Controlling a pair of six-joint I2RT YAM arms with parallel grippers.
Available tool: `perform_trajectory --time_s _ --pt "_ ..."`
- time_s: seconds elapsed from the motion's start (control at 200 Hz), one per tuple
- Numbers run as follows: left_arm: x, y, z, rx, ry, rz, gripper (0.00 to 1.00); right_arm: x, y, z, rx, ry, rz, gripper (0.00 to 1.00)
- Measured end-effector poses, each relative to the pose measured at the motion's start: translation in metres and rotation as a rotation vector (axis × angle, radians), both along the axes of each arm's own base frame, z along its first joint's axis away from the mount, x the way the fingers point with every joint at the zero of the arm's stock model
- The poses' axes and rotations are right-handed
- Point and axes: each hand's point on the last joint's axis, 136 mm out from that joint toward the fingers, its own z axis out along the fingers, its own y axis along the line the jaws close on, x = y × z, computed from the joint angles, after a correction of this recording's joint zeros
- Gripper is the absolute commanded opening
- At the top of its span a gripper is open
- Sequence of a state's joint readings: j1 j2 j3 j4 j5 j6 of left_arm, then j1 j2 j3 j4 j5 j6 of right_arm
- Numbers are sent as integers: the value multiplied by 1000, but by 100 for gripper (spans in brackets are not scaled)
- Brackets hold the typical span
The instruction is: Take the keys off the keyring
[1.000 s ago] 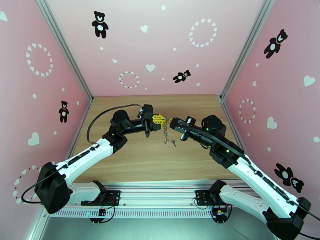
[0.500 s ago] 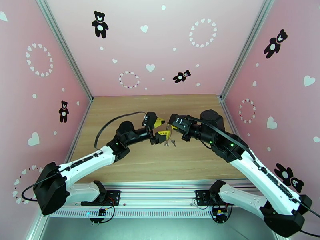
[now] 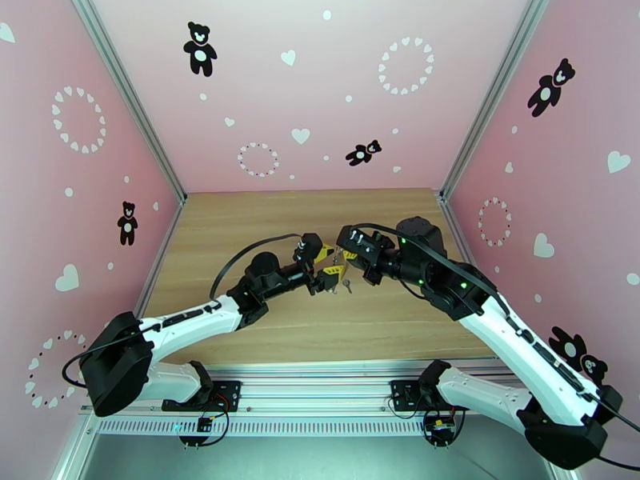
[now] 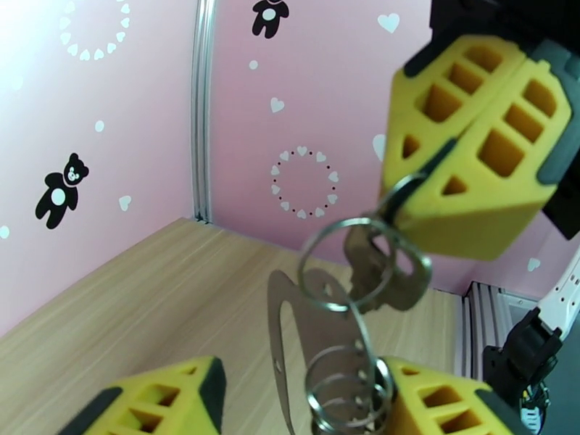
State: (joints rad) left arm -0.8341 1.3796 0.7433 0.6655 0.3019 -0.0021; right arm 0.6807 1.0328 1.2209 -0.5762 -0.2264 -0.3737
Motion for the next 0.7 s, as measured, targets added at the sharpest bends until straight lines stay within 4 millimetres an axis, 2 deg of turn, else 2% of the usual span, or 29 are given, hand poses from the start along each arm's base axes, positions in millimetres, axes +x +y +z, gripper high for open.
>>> perform_trajectory --time_s 0.28,0.701 --pt "3 1 5 -9 -38 20 14 -4 -2 -7 -27 27 8 0" --pt "-8 -1 8 21 -88 -26 0 -11 -7 -5 -71 31 33 0"
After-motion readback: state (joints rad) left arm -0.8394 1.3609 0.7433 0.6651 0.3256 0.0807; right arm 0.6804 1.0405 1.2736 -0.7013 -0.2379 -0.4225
